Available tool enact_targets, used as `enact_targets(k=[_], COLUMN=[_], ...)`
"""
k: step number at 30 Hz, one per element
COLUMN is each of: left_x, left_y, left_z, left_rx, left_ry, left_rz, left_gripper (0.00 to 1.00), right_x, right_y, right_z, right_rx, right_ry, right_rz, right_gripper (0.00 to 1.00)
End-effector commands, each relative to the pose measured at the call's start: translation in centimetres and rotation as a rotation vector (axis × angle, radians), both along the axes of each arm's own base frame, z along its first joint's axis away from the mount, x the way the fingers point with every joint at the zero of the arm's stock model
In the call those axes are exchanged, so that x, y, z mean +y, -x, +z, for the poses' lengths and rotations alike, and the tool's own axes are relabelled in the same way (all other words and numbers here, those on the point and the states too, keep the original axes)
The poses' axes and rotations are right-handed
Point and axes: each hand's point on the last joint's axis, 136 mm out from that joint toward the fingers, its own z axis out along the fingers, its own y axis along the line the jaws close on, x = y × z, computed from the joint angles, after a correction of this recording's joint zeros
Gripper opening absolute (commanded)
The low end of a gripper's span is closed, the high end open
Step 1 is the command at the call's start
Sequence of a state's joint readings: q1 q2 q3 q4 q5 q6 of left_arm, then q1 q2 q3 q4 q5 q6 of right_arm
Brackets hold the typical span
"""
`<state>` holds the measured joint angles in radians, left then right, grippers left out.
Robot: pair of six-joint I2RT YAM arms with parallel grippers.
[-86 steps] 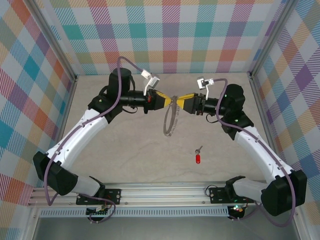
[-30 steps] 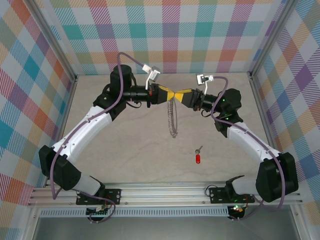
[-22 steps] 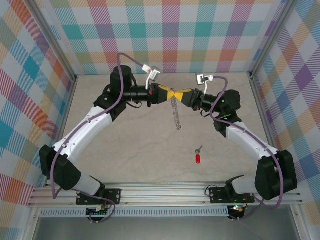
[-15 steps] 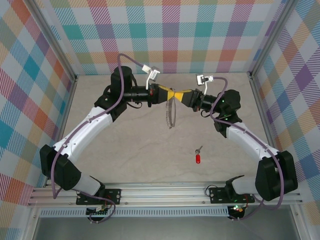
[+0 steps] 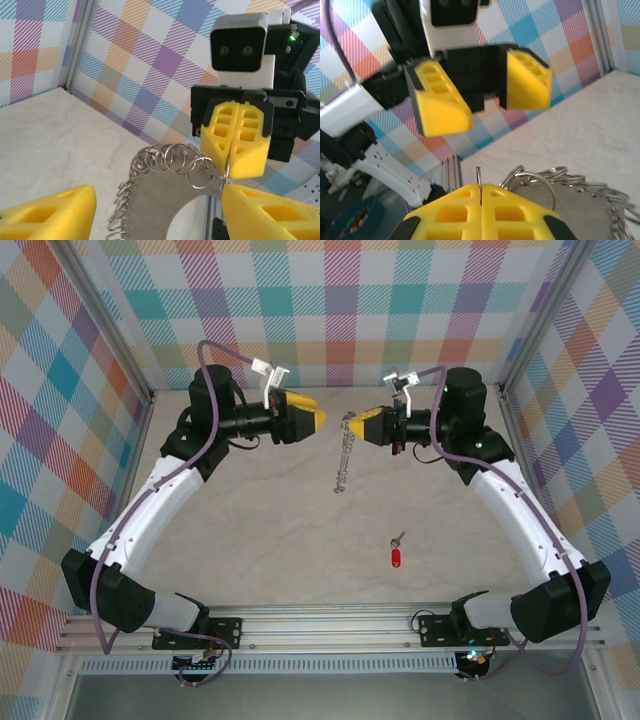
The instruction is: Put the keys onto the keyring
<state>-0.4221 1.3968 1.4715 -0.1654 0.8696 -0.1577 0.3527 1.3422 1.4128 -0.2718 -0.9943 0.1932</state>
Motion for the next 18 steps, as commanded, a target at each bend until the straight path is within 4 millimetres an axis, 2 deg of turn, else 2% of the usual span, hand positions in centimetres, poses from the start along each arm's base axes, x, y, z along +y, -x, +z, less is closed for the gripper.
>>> enact_targets(k=[1, 4, 9, 18], left_x=[0.3, 0.1, -0.3, -1.3], left_y=[1.7, 2.0, 2.4, 1.5], left_z=[0.1, -0.4, -1.7, -4.3], left_rx=[-0.012, 0.007, 0.059, 0.133], left_ry=[-0.054, -0.075, -0.095, -0.122], left_rz=[-0.068, -0.104, -0.163, -0.201], left_gripper=[0.67, 0.61, 0.41, 0.34], right_x=[-0.2, -0.1, 0.1, 0.9], right_y=[0.5, -0.1, -0.6, -0.3], right_z=[-2.5, -3.0, -3.4, -3.7], right_rx=[0.024, 0.034, 0.032, 0.047], right_ry=[0.101, 0.140, 0.170, 0.177], right_rz=[0.050, 0.048, 0.065, 0.116], right_gripper=[0.00, 0.00, 0.00, 0.00])
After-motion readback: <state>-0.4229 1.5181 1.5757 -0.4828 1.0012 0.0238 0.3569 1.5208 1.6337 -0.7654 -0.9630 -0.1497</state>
